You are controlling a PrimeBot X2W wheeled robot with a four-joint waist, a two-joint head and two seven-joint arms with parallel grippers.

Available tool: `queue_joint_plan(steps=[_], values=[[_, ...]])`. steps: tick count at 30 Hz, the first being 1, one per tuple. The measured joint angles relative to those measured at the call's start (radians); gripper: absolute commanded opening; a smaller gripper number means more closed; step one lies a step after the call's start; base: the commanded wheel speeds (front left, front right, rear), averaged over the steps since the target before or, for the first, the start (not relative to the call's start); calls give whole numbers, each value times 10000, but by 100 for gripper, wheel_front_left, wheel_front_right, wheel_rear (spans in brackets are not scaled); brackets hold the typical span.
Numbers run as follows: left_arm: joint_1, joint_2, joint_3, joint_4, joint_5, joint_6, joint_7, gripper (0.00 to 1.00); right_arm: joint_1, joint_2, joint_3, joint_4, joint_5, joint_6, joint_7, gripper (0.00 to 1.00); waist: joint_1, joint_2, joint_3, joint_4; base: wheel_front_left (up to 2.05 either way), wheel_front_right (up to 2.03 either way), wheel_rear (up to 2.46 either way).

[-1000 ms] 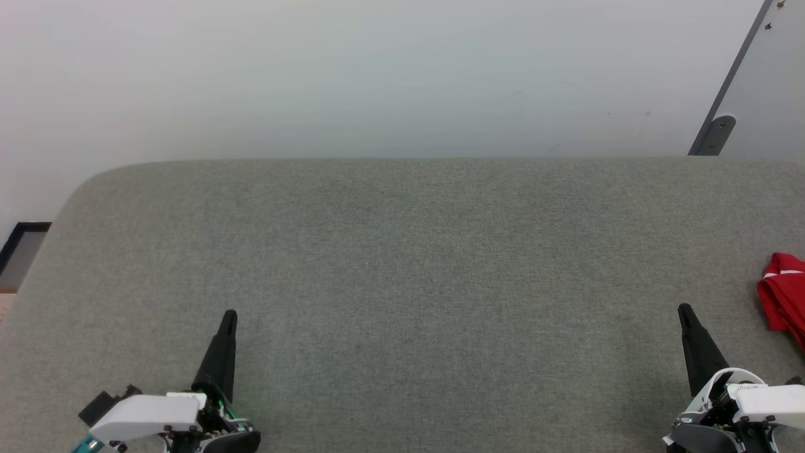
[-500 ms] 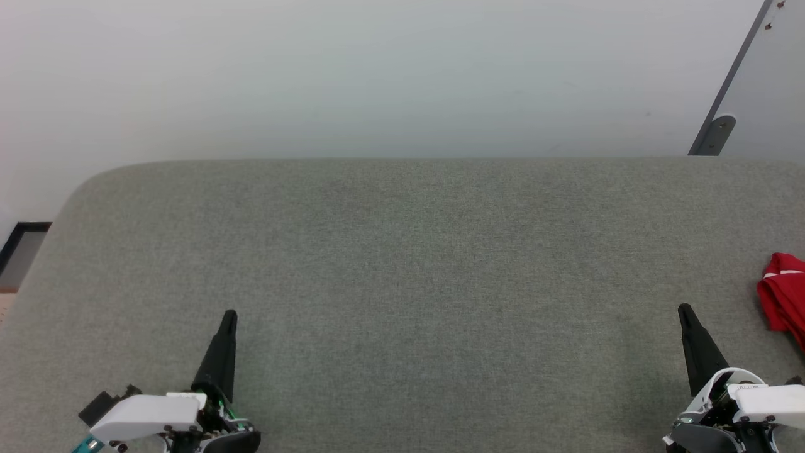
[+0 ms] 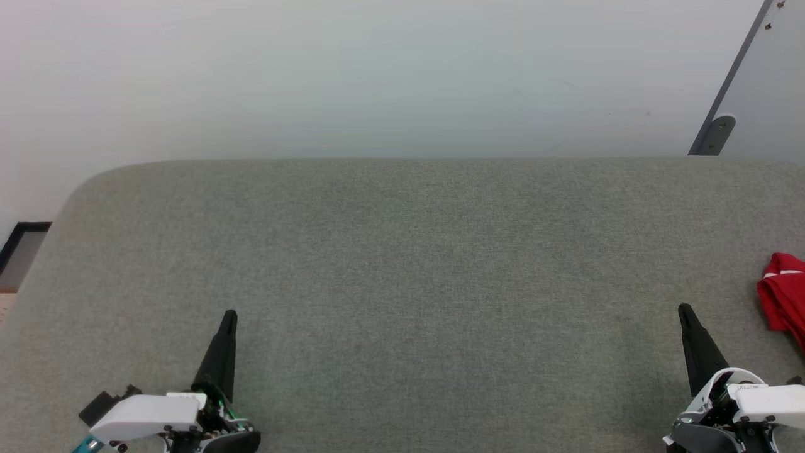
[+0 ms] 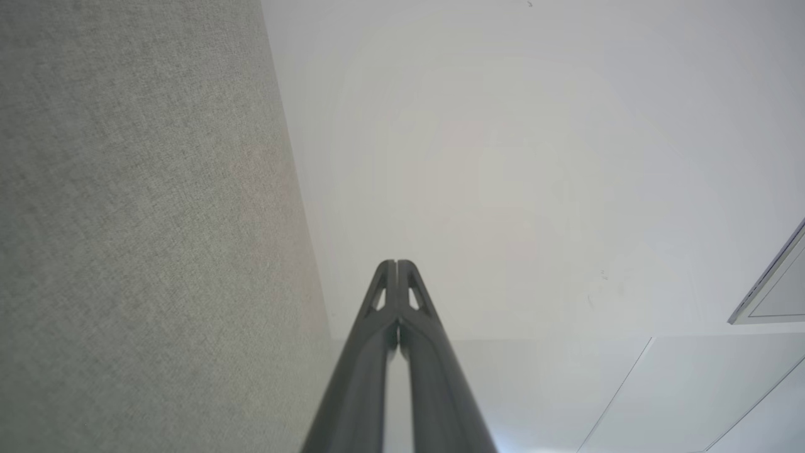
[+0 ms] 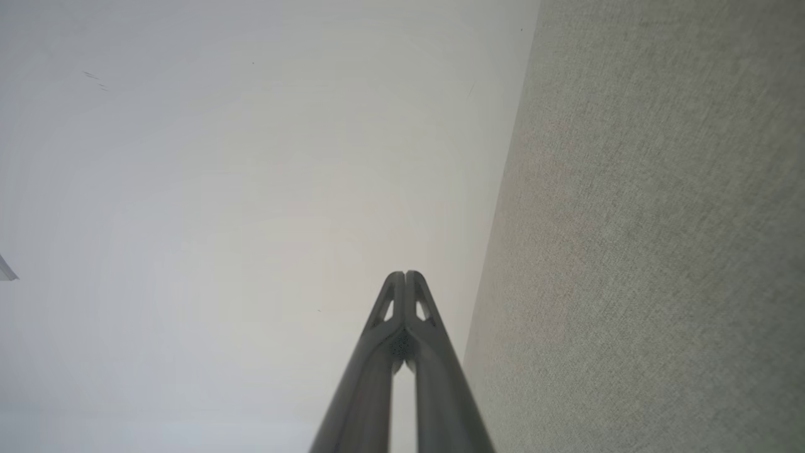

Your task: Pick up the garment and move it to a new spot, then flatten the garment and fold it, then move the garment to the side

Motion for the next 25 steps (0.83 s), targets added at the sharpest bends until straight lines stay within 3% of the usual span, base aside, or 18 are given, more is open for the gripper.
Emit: queue_joint_plan(steps=[25], values=[[-1, -6, 12, 0, 12, 0, 2, 0, 0, 2, -4, 0, 0, 0, 0, 0, 0, 0, 0, 0, 0, 0, 0]])
